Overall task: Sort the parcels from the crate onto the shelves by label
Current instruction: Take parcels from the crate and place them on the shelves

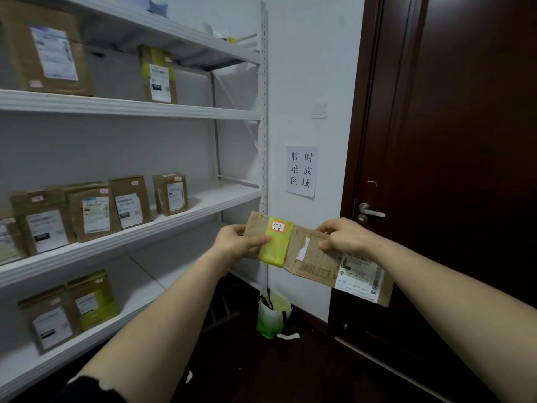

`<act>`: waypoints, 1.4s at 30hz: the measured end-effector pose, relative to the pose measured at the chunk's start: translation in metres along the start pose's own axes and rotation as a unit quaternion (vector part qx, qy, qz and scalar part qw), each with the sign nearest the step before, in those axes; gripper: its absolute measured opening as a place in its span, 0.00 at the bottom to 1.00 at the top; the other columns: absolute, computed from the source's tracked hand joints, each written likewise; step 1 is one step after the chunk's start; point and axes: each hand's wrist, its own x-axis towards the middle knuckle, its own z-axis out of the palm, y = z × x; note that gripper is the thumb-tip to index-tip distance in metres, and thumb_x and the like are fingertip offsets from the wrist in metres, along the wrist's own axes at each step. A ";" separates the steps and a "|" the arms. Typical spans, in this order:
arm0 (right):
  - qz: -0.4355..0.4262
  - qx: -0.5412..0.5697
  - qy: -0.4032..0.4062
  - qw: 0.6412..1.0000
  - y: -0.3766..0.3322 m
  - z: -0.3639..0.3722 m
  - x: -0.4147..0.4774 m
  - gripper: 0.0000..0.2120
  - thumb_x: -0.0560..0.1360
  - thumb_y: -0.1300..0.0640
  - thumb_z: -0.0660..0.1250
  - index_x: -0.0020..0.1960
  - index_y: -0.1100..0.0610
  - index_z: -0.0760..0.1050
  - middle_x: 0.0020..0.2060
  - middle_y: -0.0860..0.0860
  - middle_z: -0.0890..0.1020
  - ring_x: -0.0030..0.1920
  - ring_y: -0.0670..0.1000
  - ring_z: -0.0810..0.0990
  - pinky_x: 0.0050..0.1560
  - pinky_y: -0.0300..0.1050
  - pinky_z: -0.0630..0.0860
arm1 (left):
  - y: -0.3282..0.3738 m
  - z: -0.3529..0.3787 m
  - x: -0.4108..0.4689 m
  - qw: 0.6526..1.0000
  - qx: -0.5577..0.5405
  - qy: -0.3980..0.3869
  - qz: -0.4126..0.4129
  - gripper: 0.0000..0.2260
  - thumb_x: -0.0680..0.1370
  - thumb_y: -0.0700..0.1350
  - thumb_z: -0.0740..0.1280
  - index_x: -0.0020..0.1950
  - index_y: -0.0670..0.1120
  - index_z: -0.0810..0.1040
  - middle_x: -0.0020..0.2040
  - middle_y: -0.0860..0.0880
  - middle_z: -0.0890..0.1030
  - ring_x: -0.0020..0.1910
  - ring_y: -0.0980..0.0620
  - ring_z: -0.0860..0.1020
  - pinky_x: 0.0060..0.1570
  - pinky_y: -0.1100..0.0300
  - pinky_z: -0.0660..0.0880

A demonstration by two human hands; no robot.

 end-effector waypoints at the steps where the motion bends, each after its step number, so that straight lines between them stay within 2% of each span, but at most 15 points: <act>1: -0.004 0.001 -0.002 1.000 -0.004 0.003 0.004 0.15 0.74 0.63 0.65 0.60 0.55 0.76 0.49 0.50 0.79 0.47 0.48 0.77 0.44 0.39 0.74 | 0.001 -0.005 0.001 1.000 -0.004 0.007 -0.006 0.24 0.69 0.41 0.77 0.61 0.33 0.76 0.53 0.41 0.82 0.43 0.48 0.82 0.35 0.63 0.80; 2: -0.007 0.000 -0.005 1.000 -0.007 0.006 0.008 0.15 0.74 0.63 0.65 0.60 0.56 0.76 0.49 0.50 0.79 0.47 0.48 0.77 0.42 0.37 0.74 | 0.002 -0.010 0.002 1.000 -0.010 0.014 -0.010 0.22 0.70 0.42 0.76 0.59 0.32 0.77 0.49 0.42 0.82 0.40 0.50 0.82 0.33 0.63 0.79; 4: -0.013 -0.002 -0.011 1.000 -0.013 0.013 0.017 0.15 0.74 0.63 0.65 0.61 0.55 0.76 0.51 0.51 0.80 0.47 0.48 0.77 0.40 0.36 0.72 | 0.003 -0.018 0.004 0.999 -0.026 0.035 -0.024 0.16 0.75 0.44 0.71 0.57 0.35 0.77 0.40 0.46 0.79 0.31 0.54 0.79 0.24 0.67 0.75; 5: -0.015 -0.001 -0.015 1.000 -0.015 0.017 0.022 0.15 0.75 0.63 0.64 0.61 0.55 0.75 0.51 0.51 0.80 0.47 0.47 0.77 0.40 0.35 0.72 | 0.004 -0.023 0.006 0.998 -0.032 0.050 -0.029 0.16 0.76 0.45 0.70 0.58 0.36 0.77 0.39 0.46 0.78 0.31 0.55 0.77 0.22 0.68 0.73; 8: -0.018 -0.008 -0.029 0.999 -0.022 0.030 0.037 0.16 0.75 0.63 0.63 0.62 0.56 0.75 0.50 0.50 0.79 0.48 0.48 0.77 0.43 0.36 0.74 | -0.005 -0.037 0.015 0.996 -0.013 0.076 -0.037 0.20 0.77 0.50 0.68 0.61 0.36 0.78 0.42 0.47 0.77 0.34 0.56 0.74 0.27 0.65 0.73; 11: -0.015 -0.005 -0.042 0.999 -0.024 0.046 0.050 0.16 0.75 0.63 0.63 0.62 0.57 0.75 0.49 0.50 0.79 0.50 0.49 0.77 0.49 0.42 0.75 | -0.017 -0.048 0.024 0.995 0.006 0.082 -0.056 0.20 0.77 0.52 0.68 0.60 0.38 0.78 0.39 0.50 0.77 0.34 0.55 0.74 0.31 0.64 0.72; 13: -0.016 0.003 -0.050 0.999 -0.024 0.055 0.059 0.15 0.75 0.63 0.63 0.61 0.57 0.75 0.49 0.51 0.79 0.49 0.49 0.78 0.47 0.40 0.75 | -0.023 -0.053 0.030 0.995 0.016 0.083 -0.057 0.18 0.77 0.52 0.68 0.59 0.40 0.78 0.38 0.50 0.76 0.34 0.55 0.74 0.32 0.62 0.72; 15: -0.011 0.011 -0.057 0.998 -0.023 0.062 0.068 0.15 0.75 0.63 0.63 0.61 0.57 0.76 0.50 0.52 0.80 0.48 0.50 0.78 0.46 0.41 0.75 | -0.029 -0.056 0.040 0.994 0.020 0.082 -0.063 0.18 0.77 0.52 0.68 0.59 0.40 0.78 0.39 0.50 0.76 0.35 0.55 0.74 0.33 0.62 0.72; 19: -0.003 0.029 -0.066 0.997 -0.018 0.069 0.100 0.14 0.75 0.65 0.63 0.59 0.57 0.76 0.48 0.53 0.81 0.48 0.51 0.80 0.51 0.46 0.77 | -0.035 -0.059 0.064 0.993 0.024 0.081 -0.077 0.19 0.77 0.52 0.68 0.60 0.38 0.78 0.40 0.49 0.77 0.36 0.55 0.75 0.33 0.62 0.73; 24: -0.012 0.031 -0.094 0.995 -0.007 0.078 0.156 0.14 0.76 0.65 0.63 0.59 0.55 0.76 0.45 0.50 0.80 0.46 0.49 0.78 0.44 0.40 0.75 | -0.050 -0.058 0.109 0.991 0.037 0.094 -0.089 0.21 0.77 0.52 0.68 0.62 0.37 0.77 0.47 0.46 0.77 0.38 0.54 0.76 0.35 0.61 0.74; 29: -0.038 0.022 -0.124 0.991 0.019 0.087 0.230 0.14 0.75 0.64 0.63 0.60 0.57 0.76 0.50 0.53 0.80 0.47 0.48 0.77 0.40 0.36 0.73 | -0.071 -0.047 0.168 0.985 0.041 0.122 -0.117 0.22 0.77 0.52 0.68 0.63 0.38 0.77 0.48 0.46 0.77 0.38 0.54 0.76 0.35 0.61 0.74; 33: -0.060 0.001 -0.161 0.985 0.037 0.086 0.299 0.14 0.75 0.63 0.63 0.60 0.57 0.77 0.52 0.53 0.80 0.49 0.49 0.77 0.44 0.39 0.73 | -0.086 -0.032 0.220 0.976 0.027 0.157 -0.151 0.22 0.77 0.52 0.68 0.63 0.37 0.76 0.50 0.44 0.77 0.41 0.51 0.77 0.42 0.57 0.76; 36: -0.084 -0.014 -0.186 0.979 0.046 0.085 0.351 0.14 0.75 0.64 0.64 0.59 0.55 0.78 0.51 0.52 0.81 0.45 0.46 0.76 0.37 0.34 0.71 | -0.096 -0.024 0.253 0.968 0.020 0.181 -0.172 0.21 0.77 0.53 0.67 0.62 0.39 0.77 0.50 0.45 0.77 0.46 0.49 0.77 0.51 0.51 0.76; 39: -0.107 -0.024 -0.217 0.970 0.048 0.097 0.398 0.15 0.75 0.63 0.64 0.60 0.54 0.78 0.50 0.49 0.80 0.43 0.43 0.75 0.36 0.33 0.69 | -0.105 -0.026 0.281 0.957 0.013 0.219 -0.191 0.22 0.77 0.53 0.67 0.63 0.38 0.76 0.50 0.45 0.77 0.41 0.53 0.76 0.43 0.56 0.76; 42: -0.136 -0.038 -0.251 0.958 0.039 0.117 0.433 0.17 0.74 0.62 0.65 0.62 0.54 0.77 0.52 0.49 0.80 0.49 0.46 0.76 0.42 0.38 0.71 | -0.113 -0.037 0.293 0.942 0.008 0.256 -0.216 0.23 0.77 0.53 0.67 0.65 0.37 0.74 0.52 0.45 0.76 0.44 0.52 0.75 0.44 0.55 0.74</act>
